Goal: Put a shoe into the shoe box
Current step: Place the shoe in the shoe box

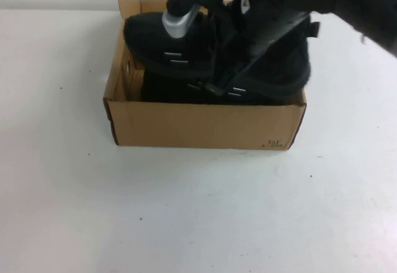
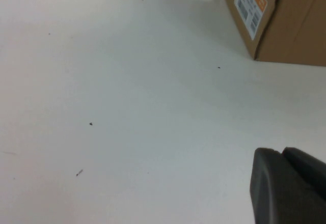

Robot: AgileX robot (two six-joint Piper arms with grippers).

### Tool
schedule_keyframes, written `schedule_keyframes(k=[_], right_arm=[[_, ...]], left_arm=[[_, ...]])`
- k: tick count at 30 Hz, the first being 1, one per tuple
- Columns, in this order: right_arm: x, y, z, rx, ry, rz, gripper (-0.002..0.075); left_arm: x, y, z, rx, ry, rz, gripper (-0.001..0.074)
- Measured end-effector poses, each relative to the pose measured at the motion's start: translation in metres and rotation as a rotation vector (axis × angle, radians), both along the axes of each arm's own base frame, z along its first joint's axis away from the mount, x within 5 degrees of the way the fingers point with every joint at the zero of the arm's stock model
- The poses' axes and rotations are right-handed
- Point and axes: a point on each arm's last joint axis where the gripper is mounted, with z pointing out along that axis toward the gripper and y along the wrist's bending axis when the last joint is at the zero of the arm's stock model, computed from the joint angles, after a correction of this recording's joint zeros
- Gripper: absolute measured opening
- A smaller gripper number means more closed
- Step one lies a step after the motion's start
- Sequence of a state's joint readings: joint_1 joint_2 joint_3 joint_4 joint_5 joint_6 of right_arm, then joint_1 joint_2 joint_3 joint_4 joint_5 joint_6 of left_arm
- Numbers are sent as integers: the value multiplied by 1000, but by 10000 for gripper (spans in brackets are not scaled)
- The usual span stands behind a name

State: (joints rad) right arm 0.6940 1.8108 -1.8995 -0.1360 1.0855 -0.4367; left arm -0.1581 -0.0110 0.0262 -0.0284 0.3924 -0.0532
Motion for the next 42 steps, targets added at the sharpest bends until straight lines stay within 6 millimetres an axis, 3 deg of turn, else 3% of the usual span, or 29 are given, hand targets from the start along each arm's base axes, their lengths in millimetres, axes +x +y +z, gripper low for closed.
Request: schedule_keyframes(k=[8,14,26,42], right_arm=[[47,29,-43,-18,9,90,19],[65,24,-64,-48,29,97,18],[71,14,-67,-42,76,117,18],[87,18,-109,-6,196,124,17]], left_arm=[[0,0,0,0,0,0,-4],[0,0,0,0,0,0,-4],[0,0,0,0,0,0,-4],[0,0,0,0,0,0,-4]])
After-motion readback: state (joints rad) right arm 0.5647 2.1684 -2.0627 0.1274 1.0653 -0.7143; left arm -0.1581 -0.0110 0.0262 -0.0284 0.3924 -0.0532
